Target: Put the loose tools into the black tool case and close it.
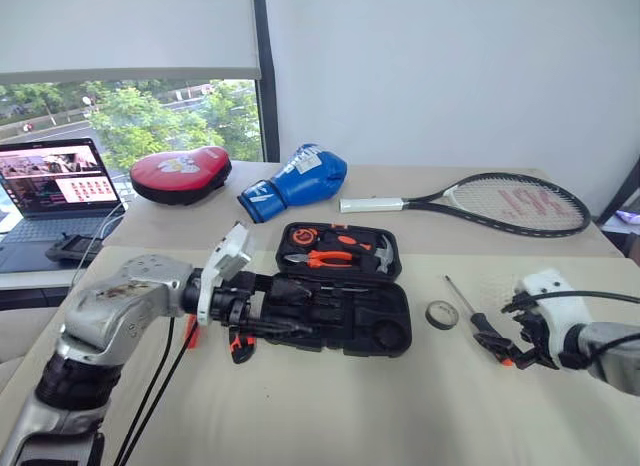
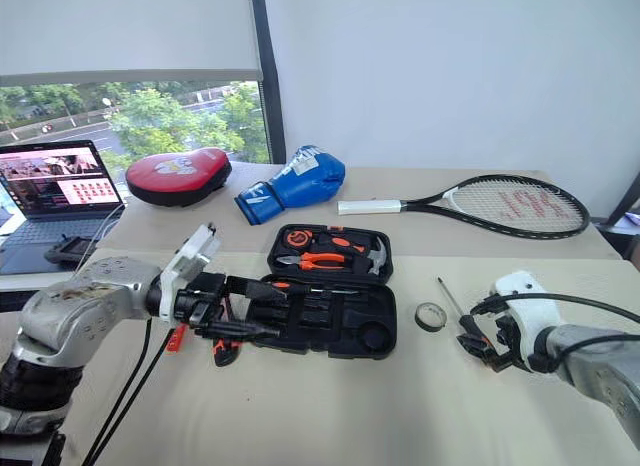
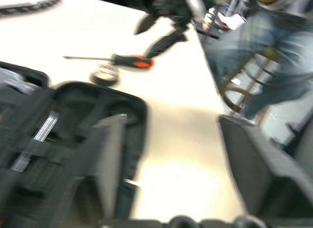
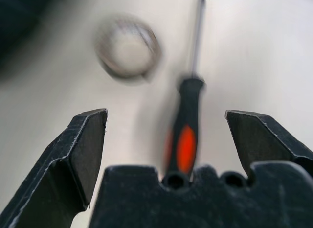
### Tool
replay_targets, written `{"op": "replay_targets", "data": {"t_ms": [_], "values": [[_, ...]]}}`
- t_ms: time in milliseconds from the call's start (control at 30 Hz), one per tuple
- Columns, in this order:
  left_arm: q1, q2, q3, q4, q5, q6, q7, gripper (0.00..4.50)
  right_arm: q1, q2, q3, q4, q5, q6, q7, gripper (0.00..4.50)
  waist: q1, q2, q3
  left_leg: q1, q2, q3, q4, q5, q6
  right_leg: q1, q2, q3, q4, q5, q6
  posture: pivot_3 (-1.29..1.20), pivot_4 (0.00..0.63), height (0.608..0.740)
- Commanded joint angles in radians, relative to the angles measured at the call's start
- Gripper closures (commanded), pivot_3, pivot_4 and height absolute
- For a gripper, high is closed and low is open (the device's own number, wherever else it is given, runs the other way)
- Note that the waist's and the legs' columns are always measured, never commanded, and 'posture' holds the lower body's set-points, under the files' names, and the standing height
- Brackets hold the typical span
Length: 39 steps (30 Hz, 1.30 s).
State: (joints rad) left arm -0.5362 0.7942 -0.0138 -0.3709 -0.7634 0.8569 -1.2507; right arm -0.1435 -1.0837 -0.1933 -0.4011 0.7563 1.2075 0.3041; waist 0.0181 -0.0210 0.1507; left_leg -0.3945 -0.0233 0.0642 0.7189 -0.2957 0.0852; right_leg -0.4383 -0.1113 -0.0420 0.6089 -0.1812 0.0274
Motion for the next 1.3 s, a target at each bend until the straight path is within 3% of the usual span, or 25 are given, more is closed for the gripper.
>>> {"op": "replay_targets", "data": {"t_ms": [33, 67, 167, 333, 467, 667, 767, 900, 1033, 1133, 1300], "values": [[0.005, 0.012, 0.045, -0.106, -0.071, 0.041, 0.060, 0.05, -0.109, 0.009, 0.074, 0.113, -0.068, 0.036, 0.024, 0.00, 0.003, 0.000, 0.000, 0.000, -0.001, 0.000, 0.000, 0.000, 0.000, 0.000, 0.000, 0.000, 0.000, 0.000, 0.000, 0.00, 0.150, 0.740], [0.011, 0.011, 0.053, -0.123, -0.079, 0.045, 0.080, 0.05, -0.143, 0.015, 0.110, 0.152, -0.096, 0.031, 0.024, 0.00, 0.002, 0.000, 0.000, 0.000, -0.001, 0.000, 0.000, 0.000, 0.000, 0.000, 0.000, 0.000, 0.000, 0.000, 0.001, 0.00, 0.150, 0.740], [0.028, 0.005, 0.076, -0.167, -0.115, 0.068, 0.142, 0.00, -0.223, 0.040, 0.184, 0.258, -0.158, 0.031, 0.041, 0.70, -0.007, -0.001, 0.001, 0.001, -0.002, 0.001, 0.001, 0.000, 0.000, 0.001, 0.001, 0.001, 0.000, 0.000, 0.001, 0.00, 0.150, 0.740], [0.060, 0.010, 0.092, -0.197, -0.130, 0.059, 0.204, 0.00, -0.280, 0.038, 0.265, 0.337, -0.254, -0.028, 0.109, 2.39, -0.005, -0.001, 0.002, 0.001, -0.002, 0.001, 0.000, 0.001, -0.002, 0.000, 0.002, 0.000, 0.000, 0.000, 0.002, 0.00, 0.150, 0.740], [0.095, 0.014, 0.113, -0.209, -0.128, 0.038, 0.235, 0.00, -0.294, 0.048, 0.248, 0.328, -0.274, -0.056, 0.158, 3.65, -0.005, -0.001, 0.002, 0.001, -0.002, 0.001, 0.001, 0.001, -0.002, 0.001, 0.002, 0.000, 0.000, 0.000, 0.002, 0.00, 0.150, 0.740], [0.191, -0.045, 0.197, -0.158, -0.101, -0.100, 0.266, 0.00, -0.363, 0.050, 0.158, 0.088, -0.175, -0.126, 0.325, 3.67, -0.014, 0.005, 0.006, 0.001, -0.001, 0.002, 0.000, 0.001, -0.002, 0.000, 0.002, 0.002, 0.001, 0.000, 0.002, 0.00, 0.150, 0.740], [0.258, 0.000, 0.246, -0.118, -0.112, -0.115, 0.202, 0.00, -0.501, 0.082, 0.302, 0.024, -0.189, -0.141, 0.420, 3.67, -0.019, 0.005, 0.007, 0.003, 0.000, 0.002, -0.003, 0.003, -0.005, -0.001, 0.003, 0.001, 0.001, 0.000, 0.002, 0.00, 0.150, 0.740], [0.312, 0.047, 0.352, -0.079, -0.183, -0.110, 0.140, 0.00, -0.706, 0.194, 0.586, 0.144, -0.331, -0.240, 0.567, 3.67, -0.030, 0.001, 0.009, 0.005, 0.002, 0.001, -0.005, 0.001, -0.002, 0.000, 0.006, 0.000, 0.002, 0.000, 0.000, 0.00, 0.150, 0.740], [0.365, 0.084, 0.419, -0.084, -0.193, -0.112, 0.118, 0.00, -0.796, 0.256, 0.750, 0.296, -0.466, -0.381, 0.691, 3.67, -0.015, 0.001, 0.011, 0.003, 0.000, 0.001, -0.004, 0.004, -0.007, -0.002, 0.004, -0.002, 0.001, 0.001, -0.001, 0.00, 0.150, 0.740], [0.451, 0.100, 0.505, -0.114, -0.209, -0.105, 0.117, 0.00, -0.838, 0.301, 0.833, 0.431, -0.562, -0.501, 0.773, 3.67, -0.019, 0.001, 0.011, 0.002, -0.002, 0.001, -0.004, 0.004, -0.007, -0.002, 0.002, -0.002, 0.000, 0.001, -0.001, 0.00, 0.150, 0.740], [0.563, 0.097, 0.589, -0.149, -0.195, -0.131, 0.124, 0.00, -0.866, 0.343, 0.863, 0.550, -0.647, -0.623, 0.896, 3.67, -0.019, 0.000, 0.011, 0.001, -0.002, -0.001, -0.005, 0.003, -0.008, -0.002, 0.003, -0.004, 0.000, 0.000, 0.000, 0.00, 0.150, 0.740]]}}
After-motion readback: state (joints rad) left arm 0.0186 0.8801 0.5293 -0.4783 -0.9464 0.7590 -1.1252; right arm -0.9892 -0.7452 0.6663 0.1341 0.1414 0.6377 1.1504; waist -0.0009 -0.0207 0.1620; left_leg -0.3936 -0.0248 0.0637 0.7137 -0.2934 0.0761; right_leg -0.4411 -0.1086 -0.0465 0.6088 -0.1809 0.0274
